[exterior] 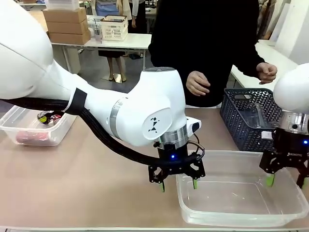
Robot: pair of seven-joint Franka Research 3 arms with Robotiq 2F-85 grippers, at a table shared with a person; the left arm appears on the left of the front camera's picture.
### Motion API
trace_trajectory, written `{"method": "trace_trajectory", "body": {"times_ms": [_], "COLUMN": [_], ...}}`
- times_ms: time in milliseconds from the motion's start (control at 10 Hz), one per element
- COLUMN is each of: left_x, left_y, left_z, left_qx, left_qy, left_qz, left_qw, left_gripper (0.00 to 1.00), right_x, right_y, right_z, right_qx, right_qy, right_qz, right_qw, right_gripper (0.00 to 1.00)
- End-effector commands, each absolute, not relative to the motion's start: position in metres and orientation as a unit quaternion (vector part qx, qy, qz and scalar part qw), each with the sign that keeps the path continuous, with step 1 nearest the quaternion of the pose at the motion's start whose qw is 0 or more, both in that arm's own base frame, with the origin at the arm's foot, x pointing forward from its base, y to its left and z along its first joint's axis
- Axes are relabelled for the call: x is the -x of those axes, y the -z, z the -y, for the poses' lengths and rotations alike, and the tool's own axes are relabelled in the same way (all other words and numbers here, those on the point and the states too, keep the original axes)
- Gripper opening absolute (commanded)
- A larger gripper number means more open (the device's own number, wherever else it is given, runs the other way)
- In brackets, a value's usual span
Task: Sort the waste into each basket.
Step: Pick up the Organizing box on the right side of the table and lift it.
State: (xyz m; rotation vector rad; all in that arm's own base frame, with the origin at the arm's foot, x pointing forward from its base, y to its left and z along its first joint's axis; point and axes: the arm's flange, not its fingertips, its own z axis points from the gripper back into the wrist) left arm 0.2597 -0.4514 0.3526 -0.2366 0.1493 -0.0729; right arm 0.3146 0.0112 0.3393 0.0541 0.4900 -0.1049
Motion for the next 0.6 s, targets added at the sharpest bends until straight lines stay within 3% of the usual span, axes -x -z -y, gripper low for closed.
{"method": "trace_trajectory", "body": {"times_ms": [0,200,300,400,500], "left_x": [-0.260,-0.260,-0.260,-0.260,-0.260], "left_y": [-0.353,-0.353,-0.353,-0.353,-0.352], "left_z": [0.450,0.450,0.450,0.450,0.452], "left_qx": [0.118,0.118,0.118,0.118,0.118], "left_qy": [0.039,0.039,0.039,0.039,0.037], "left_qz": [-0.073,-0.073,-0.073,-0.073,-0.075], "left_qw": [0.989,0.989,0.989,0.989,0.989], "left_gripper": [1.00,1.00,1.00,1.00,1.00], "right_x": [-0.243,-0.243,-0.314,-0.314,-0.314], "right_y": [-0.316,-0.320,-0.350,-0.350,-0.355], "right_z": [-0.009,-0.011,-0.010,-0.010,-0.011], "right_qx": [-0.039,-0.040,-0.028,-0.028,-0.028], "right_qy": [0.056,0.056,0.053,0.053,0.052], "right_qz": [-0.211,-0.202,-0.226,-0.226,-0.218], "right_qw": [0.975,0.977,0.972,0.972,0.974], "right_gripper": [1.00,1.00,1.00,1.00,0.93]}}
